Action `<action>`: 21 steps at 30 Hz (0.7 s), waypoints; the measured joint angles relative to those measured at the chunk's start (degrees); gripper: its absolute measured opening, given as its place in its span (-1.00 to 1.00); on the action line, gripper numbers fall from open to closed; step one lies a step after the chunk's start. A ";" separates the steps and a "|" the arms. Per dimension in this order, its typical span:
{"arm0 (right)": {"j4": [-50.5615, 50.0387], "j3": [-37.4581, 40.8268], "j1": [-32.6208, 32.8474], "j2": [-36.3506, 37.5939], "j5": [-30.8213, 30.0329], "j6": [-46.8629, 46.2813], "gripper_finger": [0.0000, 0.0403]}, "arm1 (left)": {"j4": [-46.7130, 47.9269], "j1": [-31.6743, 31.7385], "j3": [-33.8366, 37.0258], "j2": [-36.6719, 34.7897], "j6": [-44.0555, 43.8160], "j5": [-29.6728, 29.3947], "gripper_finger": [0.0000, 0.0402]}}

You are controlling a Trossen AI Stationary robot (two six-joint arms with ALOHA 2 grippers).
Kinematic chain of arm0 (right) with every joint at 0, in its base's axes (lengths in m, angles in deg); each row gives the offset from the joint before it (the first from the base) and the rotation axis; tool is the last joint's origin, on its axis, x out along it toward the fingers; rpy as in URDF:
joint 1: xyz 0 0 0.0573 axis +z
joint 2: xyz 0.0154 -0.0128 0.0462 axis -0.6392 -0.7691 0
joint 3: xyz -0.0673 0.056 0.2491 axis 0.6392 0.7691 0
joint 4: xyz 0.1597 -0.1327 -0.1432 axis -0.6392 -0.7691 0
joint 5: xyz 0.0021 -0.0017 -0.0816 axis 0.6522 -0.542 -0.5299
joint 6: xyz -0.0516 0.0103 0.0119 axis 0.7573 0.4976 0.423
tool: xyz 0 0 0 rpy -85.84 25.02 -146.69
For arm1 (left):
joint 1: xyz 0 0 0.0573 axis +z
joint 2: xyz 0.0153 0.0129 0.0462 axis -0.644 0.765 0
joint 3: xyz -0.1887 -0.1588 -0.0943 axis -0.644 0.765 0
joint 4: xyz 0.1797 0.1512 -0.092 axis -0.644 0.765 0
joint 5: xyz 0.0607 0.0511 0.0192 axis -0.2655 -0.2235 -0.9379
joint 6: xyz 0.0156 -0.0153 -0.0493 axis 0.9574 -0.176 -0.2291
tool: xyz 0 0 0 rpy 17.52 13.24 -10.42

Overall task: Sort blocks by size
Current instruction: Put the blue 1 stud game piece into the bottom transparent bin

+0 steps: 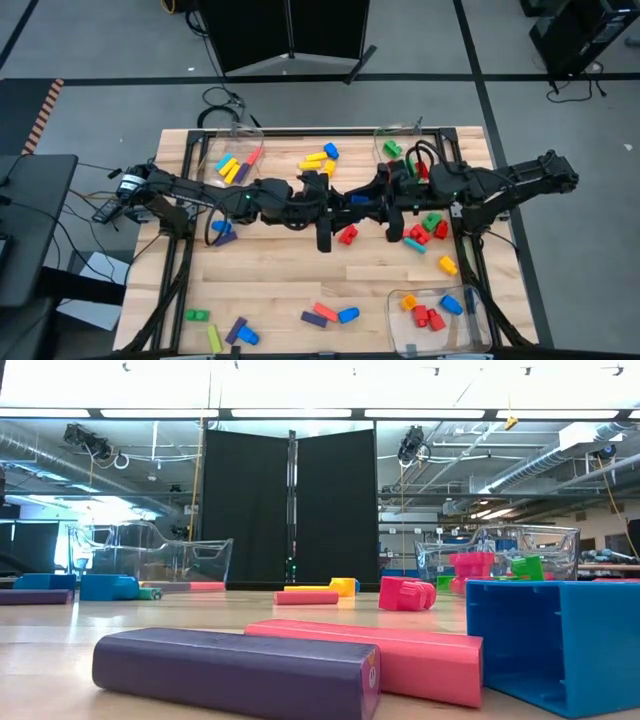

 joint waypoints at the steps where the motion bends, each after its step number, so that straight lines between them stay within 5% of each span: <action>1: -0.16 0.00 0.02 0.00 0.29 0.00 -0.29 | 0.10 -0.01 0.00 0.00 0.45 0.23 -0.16; 10: -0.55 0.02 0.05 0.01 0.71 -0.23 -0.29 | 0.41 -0.06 0.00 0.00 2.94 0.40 0.15; 21: -10.40 0.04 0.65 5.81 -2.46 -2.17 -0.27 | 4.76 0.01 -0.07 -0.31 4.59 -0.28 0.17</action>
